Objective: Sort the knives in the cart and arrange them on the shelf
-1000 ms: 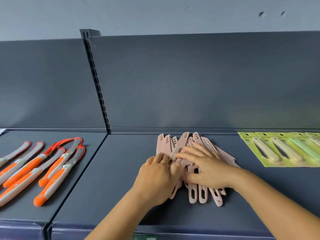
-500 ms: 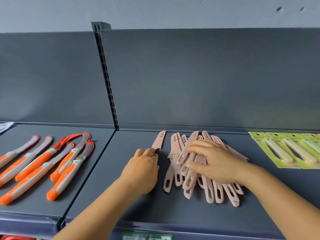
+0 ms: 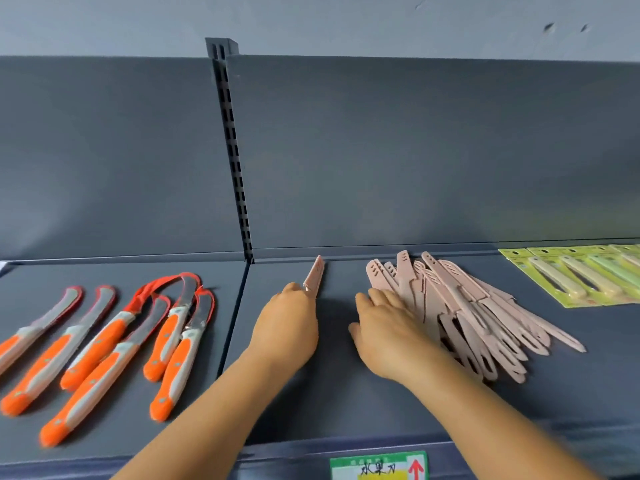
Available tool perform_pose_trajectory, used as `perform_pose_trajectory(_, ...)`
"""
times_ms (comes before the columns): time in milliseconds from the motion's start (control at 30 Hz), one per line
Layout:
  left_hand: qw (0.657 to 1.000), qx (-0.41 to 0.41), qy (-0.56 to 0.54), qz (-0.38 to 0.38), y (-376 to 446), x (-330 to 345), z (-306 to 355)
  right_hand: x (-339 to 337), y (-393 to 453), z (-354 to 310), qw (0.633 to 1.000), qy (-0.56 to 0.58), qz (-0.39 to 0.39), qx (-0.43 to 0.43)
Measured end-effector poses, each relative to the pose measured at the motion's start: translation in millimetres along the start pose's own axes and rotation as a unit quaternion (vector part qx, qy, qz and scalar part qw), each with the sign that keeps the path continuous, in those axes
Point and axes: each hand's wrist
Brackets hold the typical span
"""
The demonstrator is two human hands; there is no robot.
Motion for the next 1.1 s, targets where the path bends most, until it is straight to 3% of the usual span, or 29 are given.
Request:
perform_pose_trajectory(167,0.999,0.023,-0.026,-0.022,1.3,1.4,-15.4,-0.5,1.1,-7.1,0.998,0.052,-0.006,-0.039)
perform_pose_trajectory(333,0.986,0.135,0.02,-0.099,-2.4,-0.5,-28.3,9.0,6.0,-12.0,0.997,-0.015,0.007,0.07)
perform_pose_trajectory(433,0.975,0.158,0.019,-0.156,-0.9,-8.4,-32.3,4.3,7.0,-17.4,1.0,0.02,0.016,0.015)
perform_pose_trajectory(567,0.973,0.176,0.071,-0.135,3.1,-11.7,-43.9,-3.1,10.7,-29.4,0.998,0.056,0.033,0.0)
perform_pose_trajectory(700,0.959,0.237,0.056,-0.148,5.9,-6.0,-48.2,0.9,22.0,-33.1,0.997,-0.013,0.054,0.061)
perform_pose_trajectory(900,0.966,0.223,0.032,-0.126,4.9,-9.8,-57.3,-18.0,27.4,-41.7,0.993,-0.073,0.037,0.089)
perform_pose_trajectory(967,0.969,0.215,0.015,-0.122,5.0,-8.7,-62.3,-20.2,34.0,-43.7,0.992,-0.032,0.059,0.106)
perform_pose_trajectory(1100,0.974,0.201,-0.006,-0.107,7.1,-5.8,-65.4,-13.2,53.1,-53.6,0.968,0.189,0.117,0.114)
Point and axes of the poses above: each hand's wrist, its own y-axis towards the middle knuckle, its own x-axis out of the palm, z = x × y, and after that the axes turned 4 degrees about -x, right-handed
